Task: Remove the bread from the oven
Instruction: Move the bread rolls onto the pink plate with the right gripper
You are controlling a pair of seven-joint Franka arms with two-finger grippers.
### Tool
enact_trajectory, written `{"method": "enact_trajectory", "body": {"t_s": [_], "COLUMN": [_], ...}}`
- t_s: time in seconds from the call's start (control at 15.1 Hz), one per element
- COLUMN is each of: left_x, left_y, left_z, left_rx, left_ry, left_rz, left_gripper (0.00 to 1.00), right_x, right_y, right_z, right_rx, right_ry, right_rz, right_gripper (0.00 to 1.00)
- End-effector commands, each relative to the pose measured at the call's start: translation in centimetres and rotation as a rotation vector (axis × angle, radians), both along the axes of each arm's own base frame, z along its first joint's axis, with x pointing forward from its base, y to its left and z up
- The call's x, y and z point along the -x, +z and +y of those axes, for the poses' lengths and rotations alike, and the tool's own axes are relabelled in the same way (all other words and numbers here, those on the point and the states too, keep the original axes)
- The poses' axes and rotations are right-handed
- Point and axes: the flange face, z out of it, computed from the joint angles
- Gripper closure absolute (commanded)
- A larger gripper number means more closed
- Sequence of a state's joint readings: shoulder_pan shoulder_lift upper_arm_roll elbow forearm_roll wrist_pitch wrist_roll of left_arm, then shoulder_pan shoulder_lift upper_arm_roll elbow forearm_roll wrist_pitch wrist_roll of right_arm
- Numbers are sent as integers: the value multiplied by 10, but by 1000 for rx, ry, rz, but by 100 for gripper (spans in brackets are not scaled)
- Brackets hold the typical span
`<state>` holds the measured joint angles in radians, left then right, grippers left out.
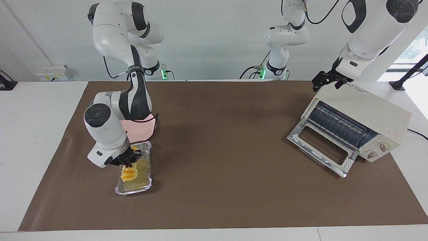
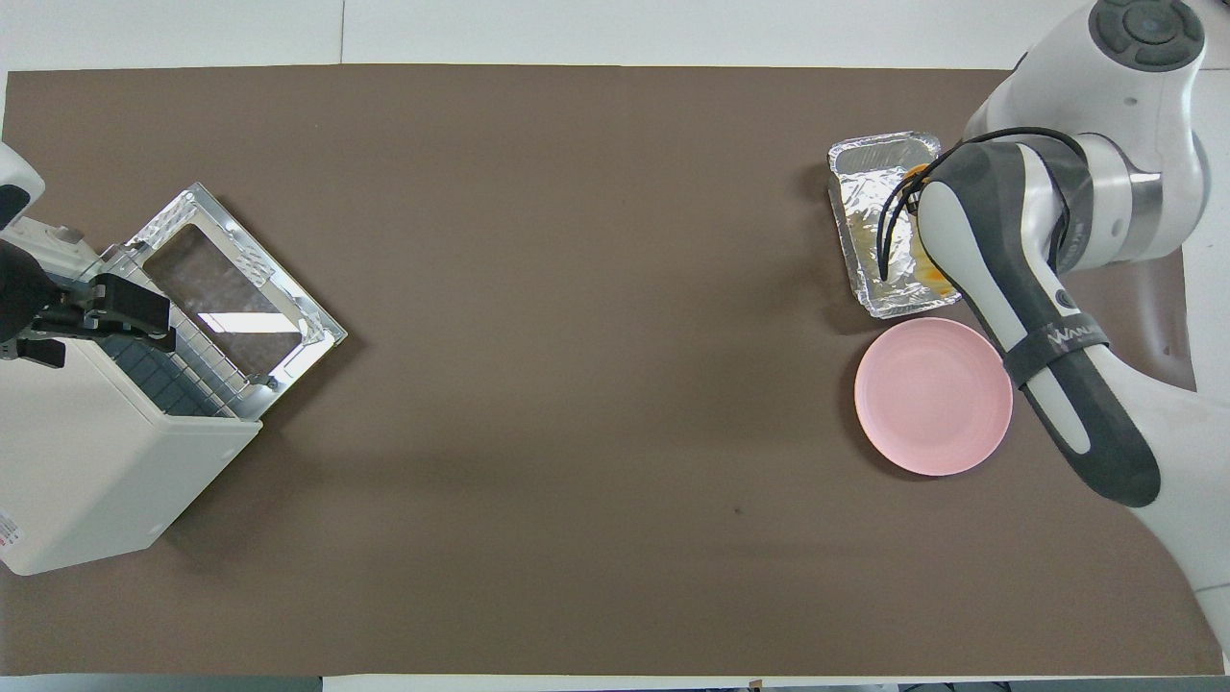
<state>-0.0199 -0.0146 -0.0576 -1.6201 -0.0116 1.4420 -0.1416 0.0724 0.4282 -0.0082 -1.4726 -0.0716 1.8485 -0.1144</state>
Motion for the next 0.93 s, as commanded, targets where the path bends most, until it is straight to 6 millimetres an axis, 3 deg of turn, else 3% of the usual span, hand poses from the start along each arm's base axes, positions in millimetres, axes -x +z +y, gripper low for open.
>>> {"method": "enact_trajectory", "body": {"t_s": [0.0, 0.27, 0.53, 0.86], "left_x": [5, 5, 7, 7], "left_y": [6, 6, 8, 16], "left_z": [-1, -1, -1, 3], "left_rx": [9, 9, 10, 11], "left_ry": [-4, -4, -8, -4], "left_rz": [-22, -22, -25, -37], "left_gripper": [0, 0, 0, 0], "right_x": [56, 130, 191, 217], "right_y": [32, 25, -21, -68], "right_z": [-1, -22, -33, -28], "right_rx": [-30, -62, -91, -93], "right_ry": [-27, -57, -67, -55], "right_rz": [28, 15, -64, -149], "right_gripper": [100, 100, 100, 100]}}
